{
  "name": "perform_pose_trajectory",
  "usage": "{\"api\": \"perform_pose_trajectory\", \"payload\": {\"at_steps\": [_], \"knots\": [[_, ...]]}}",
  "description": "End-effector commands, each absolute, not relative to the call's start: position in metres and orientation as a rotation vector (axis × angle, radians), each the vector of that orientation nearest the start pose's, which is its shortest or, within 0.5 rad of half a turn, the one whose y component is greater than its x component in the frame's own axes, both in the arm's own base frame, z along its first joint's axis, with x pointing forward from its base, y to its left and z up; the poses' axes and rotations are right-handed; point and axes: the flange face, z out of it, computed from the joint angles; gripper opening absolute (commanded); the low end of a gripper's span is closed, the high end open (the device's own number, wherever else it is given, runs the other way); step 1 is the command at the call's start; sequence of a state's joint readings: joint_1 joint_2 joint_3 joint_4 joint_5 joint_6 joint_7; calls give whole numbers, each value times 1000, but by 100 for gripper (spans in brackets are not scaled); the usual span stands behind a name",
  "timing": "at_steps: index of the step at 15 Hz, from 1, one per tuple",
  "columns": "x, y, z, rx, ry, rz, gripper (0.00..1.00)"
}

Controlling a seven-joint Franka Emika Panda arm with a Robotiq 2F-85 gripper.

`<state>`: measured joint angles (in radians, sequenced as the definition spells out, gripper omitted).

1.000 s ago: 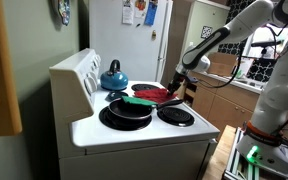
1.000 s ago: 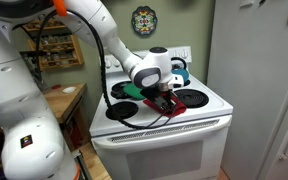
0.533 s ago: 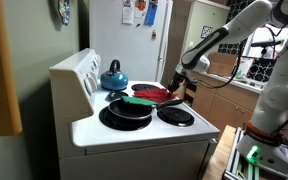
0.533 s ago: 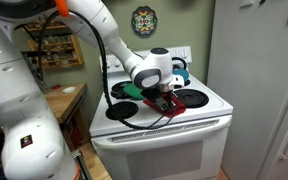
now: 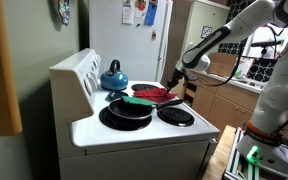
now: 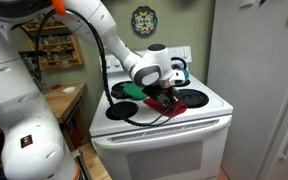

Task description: Unfold the red towel on the stove

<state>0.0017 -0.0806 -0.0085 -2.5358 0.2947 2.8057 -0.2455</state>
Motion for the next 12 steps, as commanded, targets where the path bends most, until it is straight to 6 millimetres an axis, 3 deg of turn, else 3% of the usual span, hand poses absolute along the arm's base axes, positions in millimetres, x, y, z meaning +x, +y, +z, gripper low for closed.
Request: {"api": "perform_pose_trajectory", "payload": {"at_steps": [1, 8, 9, 10, 12], "knots": [[488, -23, 360, -3008, 68, -694, 0], [524, -56, 382, -2811, 497, -957, 0], [528, -56, 384, -2784, 531, -963, 0], [517, -53, 386, -2831, 453, -942, 1], [525, -55, 387, -2798, 504, -951, 1]]}}
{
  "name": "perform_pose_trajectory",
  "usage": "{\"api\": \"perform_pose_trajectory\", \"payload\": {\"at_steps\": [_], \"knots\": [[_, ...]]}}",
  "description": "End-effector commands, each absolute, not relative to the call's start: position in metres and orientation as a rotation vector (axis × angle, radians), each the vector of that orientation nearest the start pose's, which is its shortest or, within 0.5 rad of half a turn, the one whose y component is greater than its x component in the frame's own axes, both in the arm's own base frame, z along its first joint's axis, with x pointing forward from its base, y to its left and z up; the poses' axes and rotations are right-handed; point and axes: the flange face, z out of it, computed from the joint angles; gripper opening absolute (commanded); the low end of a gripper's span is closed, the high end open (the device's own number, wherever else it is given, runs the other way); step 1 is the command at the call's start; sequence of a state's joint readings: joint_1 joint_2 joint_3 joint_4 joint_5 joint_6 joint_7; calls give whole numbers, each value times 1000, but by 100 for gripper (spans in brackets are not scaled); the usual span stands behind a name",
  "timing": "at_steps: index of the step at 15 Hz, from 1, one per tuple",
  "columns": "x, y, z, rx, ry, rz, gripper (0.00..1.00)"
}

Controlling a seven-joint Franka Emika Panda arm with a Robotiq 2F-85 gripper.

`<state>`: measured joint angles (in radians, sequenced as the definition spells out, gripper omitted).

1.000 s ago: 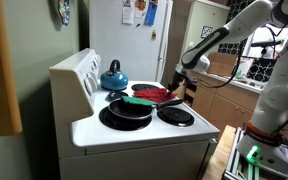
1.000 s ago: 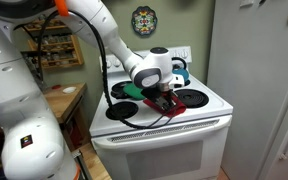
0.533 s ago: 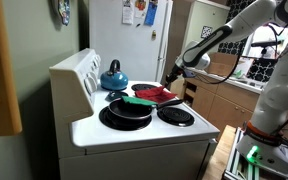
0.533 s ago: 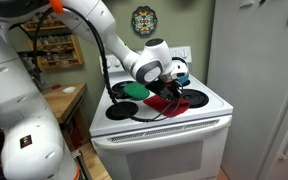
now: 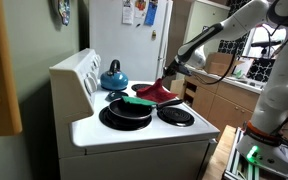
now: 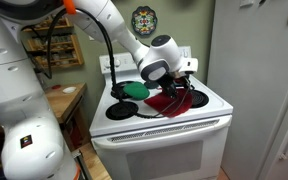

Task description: Unfold the red towel on the stove

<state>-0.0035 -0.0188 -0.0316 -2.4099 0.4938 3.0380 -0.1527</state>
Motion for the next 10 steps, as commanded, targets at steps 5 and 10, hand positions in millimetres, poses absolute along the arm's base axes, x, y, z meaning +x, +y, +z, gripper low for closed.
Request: {"api": "perform_pose_trajectory", "payload": {"at_steps": [5, 10], "knots": [[528, -55, 386, -2792, 515, -949, 1], [541, -87, 373, -2647, 923, -962, 0]]}}
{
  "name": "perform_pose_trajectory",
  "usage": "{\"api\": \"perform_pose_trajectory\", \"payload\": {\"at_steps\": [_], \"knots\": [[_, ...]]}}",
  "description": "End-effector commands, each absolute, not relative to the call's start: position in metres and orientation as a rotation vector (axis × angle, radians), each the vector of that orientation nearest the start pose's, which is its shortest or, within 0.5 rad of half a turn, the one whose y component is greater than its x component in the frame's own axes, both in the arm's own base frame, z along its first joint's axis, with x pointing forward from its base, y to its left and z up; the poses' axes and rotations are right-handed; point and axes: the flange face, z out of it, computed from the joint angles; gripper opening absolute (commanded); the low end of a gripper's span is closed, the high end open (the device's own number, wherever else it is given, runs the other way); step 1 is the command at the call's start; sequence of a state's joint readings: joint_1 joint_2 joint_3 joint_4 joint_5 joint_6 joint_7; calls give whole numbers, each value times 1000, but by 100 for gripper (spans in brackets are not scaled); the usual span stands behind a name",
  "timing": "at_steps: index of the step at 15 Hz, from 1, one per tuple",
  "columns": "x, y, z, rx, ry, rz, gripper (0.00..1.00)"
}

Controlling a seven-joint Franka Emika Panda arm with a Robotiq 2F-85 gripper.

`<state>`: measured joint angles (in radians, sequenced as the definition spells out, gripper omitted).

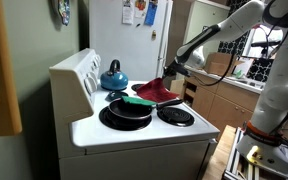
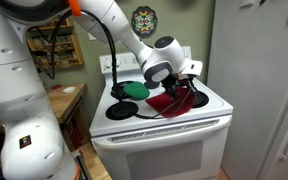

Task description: Unfold the red towel on the stove

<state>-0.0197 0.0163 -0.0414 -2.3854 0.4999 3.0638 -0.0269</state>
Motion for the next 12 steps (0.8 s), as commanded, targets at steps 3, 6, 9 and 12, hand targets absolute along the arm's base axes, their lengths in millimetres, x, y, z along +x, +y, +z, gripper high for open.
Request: {"api": "perform_pose_trajectory", "payload": {"at_steps": [3, 6, 9, 12], "knots": [[548, -94, 358, -2587, 1076, -896, 0], [552, -95, 352, -2553, 1175, -864, 32], [544, -95, 362, -2576, 1206, -856, 56], [541, -95, 380, -2680, 1124, -892, 78]]}}
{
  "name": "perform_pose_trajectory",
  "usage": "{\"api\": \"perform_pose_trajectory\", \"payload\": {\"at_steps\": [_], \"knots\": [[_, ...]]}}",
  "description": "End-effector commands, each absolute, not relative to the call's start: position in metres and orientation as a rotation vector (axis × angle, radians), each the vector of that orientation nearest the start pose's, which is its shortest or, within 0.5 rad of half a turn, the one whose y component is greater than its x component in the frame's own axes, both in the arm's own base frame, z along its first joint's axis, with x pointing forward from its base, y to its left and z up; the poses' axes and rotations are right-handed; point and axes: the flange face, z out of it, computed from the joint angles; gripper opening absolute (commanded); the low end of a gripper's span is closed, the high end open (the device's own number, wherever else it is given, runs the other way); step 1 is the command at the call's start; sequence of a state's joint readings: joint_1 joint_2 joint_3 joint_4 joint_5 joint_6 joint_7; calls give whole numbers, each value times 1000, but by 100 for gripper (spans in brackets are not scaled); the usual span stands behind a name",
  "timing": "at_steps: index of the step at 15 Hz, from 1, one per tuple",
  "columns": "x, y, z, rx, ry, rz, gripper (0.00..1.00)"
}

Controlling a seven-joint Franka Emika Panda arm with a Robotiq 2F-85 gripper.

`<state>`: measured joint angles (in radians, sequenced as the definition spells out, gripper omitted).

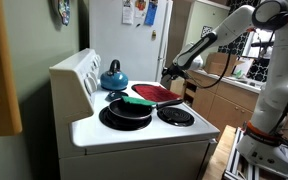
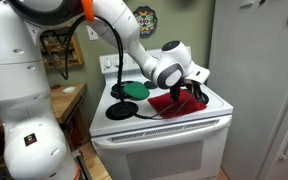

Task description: Unfold the red towel on the stove

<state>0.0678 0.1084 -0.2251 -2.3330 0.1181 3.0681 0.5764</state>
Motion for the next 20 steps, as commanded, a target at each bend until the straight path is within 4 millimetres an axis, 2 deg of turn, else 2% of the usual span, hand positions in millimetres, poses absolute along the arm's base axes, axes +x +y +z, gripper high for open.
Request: {"api": "perform_pose_trajectory", "payload": {"at_steps": [1, 3, 7, 11, 15, 18, 19, 20], "knots": [[540, -93, 387, -2725, 1085, -901, 85], [536, -78, 404, -2803, 974, -902, 99], [524, -40, 434, -2895, 773, -844, 100], [516, -12, 455, -2977, 611, -771, 99], [506, 3, 469, -3073, 537, -778, 100], [502, 7, 478, -3075, 528, -826, 100], [512, 8, 475, -3047, 529, -810, 100], [511, 9, 478, -3049, 525, -822, 100]]}}
